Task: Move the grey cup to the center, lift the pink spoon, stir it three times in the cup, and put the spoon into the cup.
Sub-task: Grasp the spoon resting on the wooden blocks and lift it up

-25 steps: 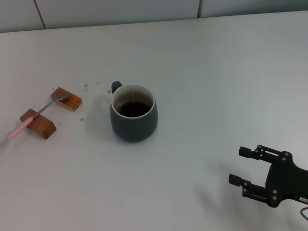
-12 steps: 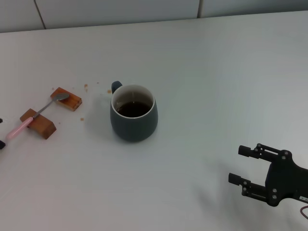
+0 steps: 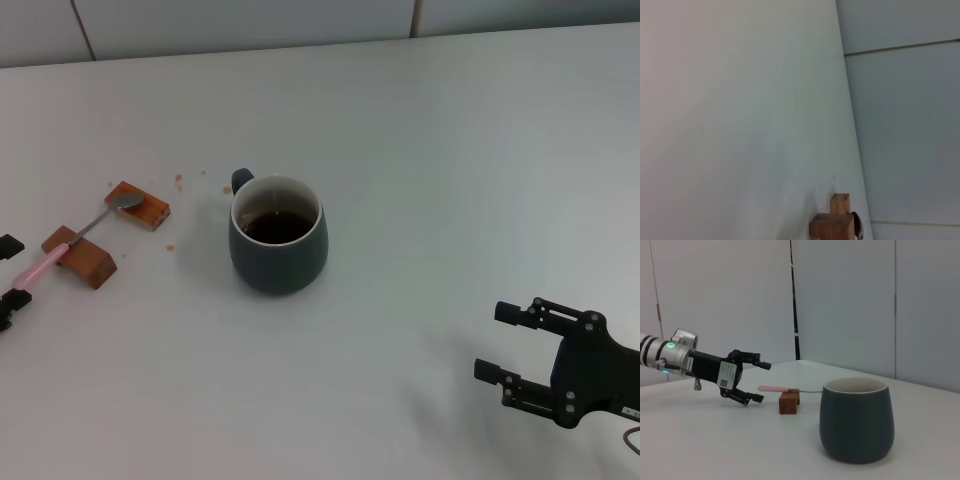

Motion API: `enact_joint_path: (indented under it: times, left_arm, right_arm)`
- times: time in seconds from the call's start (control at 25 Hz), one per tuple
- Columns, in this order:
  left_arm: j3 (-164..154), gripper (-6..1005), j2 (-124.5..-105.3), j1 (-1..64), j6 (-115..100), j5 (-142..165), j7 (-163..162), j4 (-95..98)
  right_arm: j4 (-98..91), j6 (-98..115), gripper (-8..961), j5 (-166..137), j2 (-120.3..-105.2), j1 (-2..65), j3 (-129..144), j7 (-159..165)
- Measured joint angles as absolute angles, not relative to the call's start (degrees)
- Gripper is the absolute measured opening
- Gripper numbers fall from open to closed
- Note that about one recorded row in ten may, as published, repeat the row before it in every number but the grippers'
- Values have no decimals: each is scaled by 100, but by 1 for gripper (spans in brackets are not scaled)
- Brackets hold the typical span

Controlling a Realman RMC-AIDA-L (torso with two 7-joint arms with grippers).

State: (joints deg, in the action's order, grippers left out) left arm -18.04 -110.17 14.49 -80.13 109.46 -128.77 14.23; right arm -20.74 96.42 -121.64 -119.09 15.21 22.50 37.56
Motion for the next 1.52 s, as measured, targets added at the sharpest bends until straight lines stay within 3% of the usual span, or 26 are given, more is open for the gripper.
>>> enact_joint_path:
  times: [0.84, 1.44, 1.52]
  left_arm:
    - [-1789, 840, -11185, 1637, -7891, 10945, -12946, 1344]
    - [-1812, 840, -11197, 1789, -7666, 10949, -12952, 1271]
    - [-1815, 798, -11197, 1792, -7646, 10949, -12963, 1269]
  right_arm:
    - [-2073, 9600, 704, -12155, -11909, 1631, 2250, 3906]
    - [-2056, 9597, 703, -12155, -11909, 1658, 2250, 3965]
    - [-2056, 9597, 703, -12155, -11909, 1662, 2250, 3973]
